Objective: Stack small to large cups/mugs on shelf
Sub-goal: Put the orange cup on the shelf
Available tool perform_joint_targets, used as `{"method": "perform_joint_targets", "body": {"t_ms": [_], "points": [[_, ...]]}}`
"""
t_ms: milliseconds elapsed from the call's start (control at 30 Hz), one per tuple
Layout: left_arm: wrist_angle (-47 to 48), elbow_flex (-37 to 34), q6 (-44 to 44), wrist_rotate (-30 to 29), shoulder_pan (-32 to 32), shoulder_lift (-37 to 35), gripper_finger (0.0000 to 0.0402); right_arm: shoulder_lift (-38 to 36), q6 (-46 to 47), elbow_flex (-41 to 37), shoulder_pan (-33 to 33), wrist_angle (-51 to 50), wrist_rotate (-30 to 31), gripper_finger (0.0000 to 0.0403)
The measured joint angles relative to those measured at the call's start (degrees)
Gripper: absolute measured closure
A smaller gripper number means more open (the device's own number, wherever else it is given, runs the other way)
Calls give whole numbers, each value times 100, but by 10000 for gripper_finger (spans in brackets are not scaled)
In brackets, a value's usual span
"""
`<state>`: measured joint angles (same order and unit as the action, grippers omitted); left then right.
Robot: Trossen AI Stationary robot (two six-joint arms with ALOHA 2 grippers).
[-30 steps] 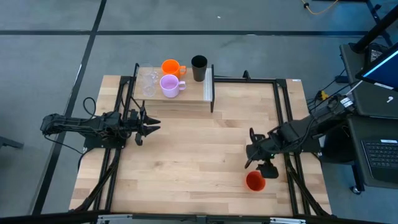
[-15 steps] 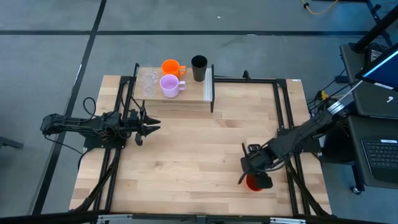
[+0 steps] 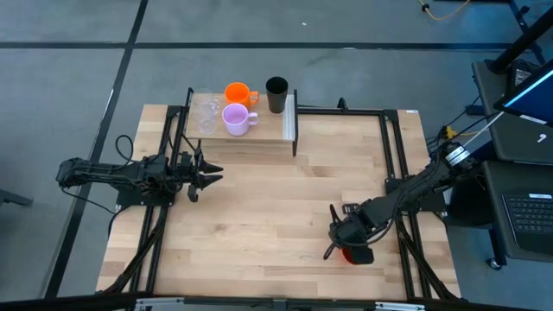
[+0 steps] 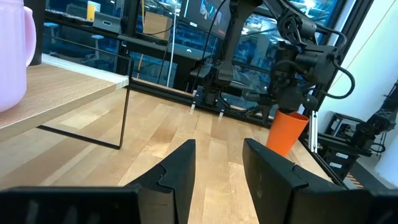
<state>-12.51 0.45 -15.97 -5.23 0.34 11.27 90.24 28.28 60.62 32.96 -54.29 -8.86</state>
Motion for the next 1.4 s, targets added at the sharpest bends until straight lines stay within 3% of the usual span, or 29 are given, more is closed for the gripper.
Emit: {"method": "perform_joint_targets", "body": {"t_ms": [167, 200, 433, 700, 1000, 1200, 1400], "points": [[0, 0, 0, 1, 1, 1, 274, 0, -316, 10, -18, -28, -16, 376], [0, 0, 0, 0, 2, 2, 274, 6, -465, 49, -27, -99, -15, 387], [0, 0, 0, 0, 1, 2, 274, 7, -1498, 1018, -459, -1055, 68, 395], [0, 0, 0, 0, 0, 2, 274, 2, -2581, 3016, -1494, -2539, 998, 396], [0, 0, 0, 0, 2, 2, 274, 93, -2879, 4585, -3172, -2349, 1827, 396], [0, 0, 0, 0, 0, 0, 274, 838, -2782, 5688, -3995, -2308, 1782, 396], [0, 0, 0, 0, 1, 0, 274, 1912, -3062, 6973, -4661, -2501, 1101, 396]]}}
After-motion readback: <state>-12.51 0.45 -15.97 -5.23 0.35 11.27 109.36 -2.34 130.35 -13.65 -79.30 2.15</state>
